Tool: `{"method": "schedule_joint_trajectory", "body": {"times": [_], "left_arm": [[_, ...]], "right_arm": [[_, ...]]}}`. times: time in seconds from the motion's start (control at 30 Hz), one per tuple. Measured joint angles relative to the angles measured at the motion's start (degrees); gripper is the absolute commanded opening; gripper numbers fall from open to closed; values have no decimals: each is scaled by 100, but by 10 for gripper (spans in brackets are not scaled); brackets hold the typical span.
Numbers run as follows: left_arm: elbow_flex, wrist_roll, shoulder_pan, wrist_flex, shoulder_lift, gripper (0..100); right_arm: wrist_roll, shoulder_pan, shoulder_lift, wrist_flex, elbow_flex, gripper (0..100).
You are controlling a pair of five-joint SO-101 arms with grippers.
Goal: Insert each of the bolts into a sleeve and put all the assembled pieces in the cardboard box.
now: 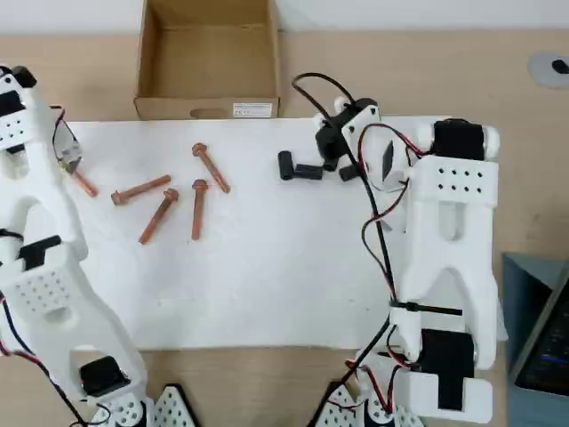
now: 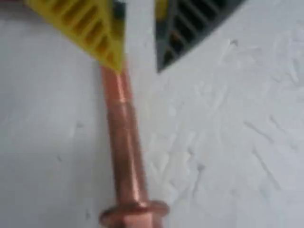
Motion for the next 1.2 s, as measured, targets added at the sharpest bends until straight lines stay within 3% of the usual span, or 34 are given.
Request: {"method": "schedule_joint_trajectory", "body": {"times": [0.8,0.93,1.2], "left_arm": [[-2365,79,-105,18,2330,88],[-2567,79,-105,26,2514,0],[-2910,79,-79,290,2664,2]], "right_arm": [[-158,0,0,0,0,10],[-158,0,0,0,0,10],[-352,-273,0,0,0,10]]}}
